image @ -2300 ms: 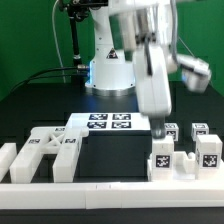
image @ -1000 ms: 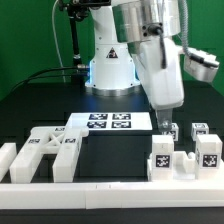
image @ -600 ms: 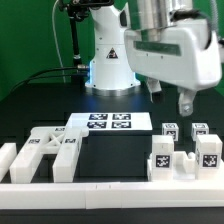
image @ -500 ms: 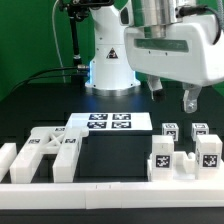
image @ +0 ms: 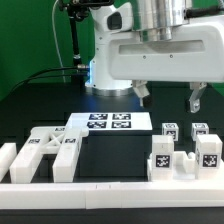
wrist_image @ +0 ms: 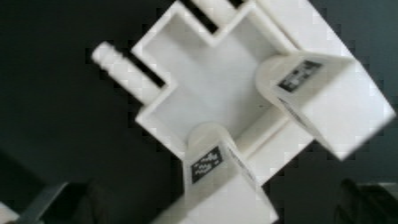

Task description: Assemble chair

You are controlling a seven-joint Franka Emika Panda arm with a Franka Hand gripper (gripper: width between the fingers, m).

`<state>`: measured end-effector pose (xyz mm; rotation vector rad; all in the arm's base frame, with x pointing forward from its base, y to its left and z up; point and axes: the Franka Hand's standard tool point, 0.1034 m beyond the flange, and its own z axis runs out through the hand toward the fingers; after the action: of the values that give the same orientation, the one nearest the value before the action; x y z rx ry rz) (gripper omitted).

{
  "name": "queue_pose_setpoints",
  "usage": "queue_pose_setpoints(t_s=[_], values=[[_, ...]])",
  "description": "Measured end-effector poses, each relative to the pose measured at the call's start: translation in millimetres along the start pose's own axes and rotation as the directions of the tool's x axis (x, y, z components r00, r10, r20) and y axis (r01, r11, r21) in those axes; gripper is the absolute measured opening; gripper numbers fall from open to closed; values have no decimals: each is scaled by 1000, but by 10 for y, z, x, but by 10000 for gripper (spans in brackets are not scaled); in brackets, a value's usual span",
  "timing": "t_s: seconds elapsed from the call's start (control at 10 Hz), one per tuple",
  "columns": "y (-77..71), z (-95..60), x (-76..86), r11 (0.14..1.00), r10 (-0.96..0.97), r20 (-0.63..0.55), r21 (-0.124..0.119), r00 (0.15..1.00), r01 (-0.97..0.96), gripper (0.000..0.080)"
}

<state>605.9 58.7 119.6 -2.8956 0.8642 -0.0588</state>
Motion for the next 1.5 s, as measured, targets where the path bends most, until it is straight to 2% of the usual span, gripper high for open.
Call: queue_pose_setpoints(t_s=[0.1, 0.3, 0.4, 0.5, 0.6, 1.0, 1.1, 1.2, 1.3, 1.5], values=[[61, 57, 26, 985, -175, -51, 1, 983, 175, 649], [224, 246, 114, 898, -439, -141, -47, 887, 437, 649], [279, 348, 216, 838, -545, -170, -80, 821, 540, 649], [301, 418, 308, 756, -653, -184, -100, 735, 647, 649], [289, 409, 322, 745, -665, -184, -84, 724, 662, 649], [286, 450, 304, 746, -663, -183, -82, 726, 661, 649], [221, 554, 264, 775, -628, -221, -85, 746, 627, 649], [162, 749, 194, 787, -611, -239, -87, 754, 611, 649], [165, 912, 194, 796, -600, -255, -94, 758, 598, 649], [161, 1066, 214, 821, -566, -268, -93, 780, 563, 649]])
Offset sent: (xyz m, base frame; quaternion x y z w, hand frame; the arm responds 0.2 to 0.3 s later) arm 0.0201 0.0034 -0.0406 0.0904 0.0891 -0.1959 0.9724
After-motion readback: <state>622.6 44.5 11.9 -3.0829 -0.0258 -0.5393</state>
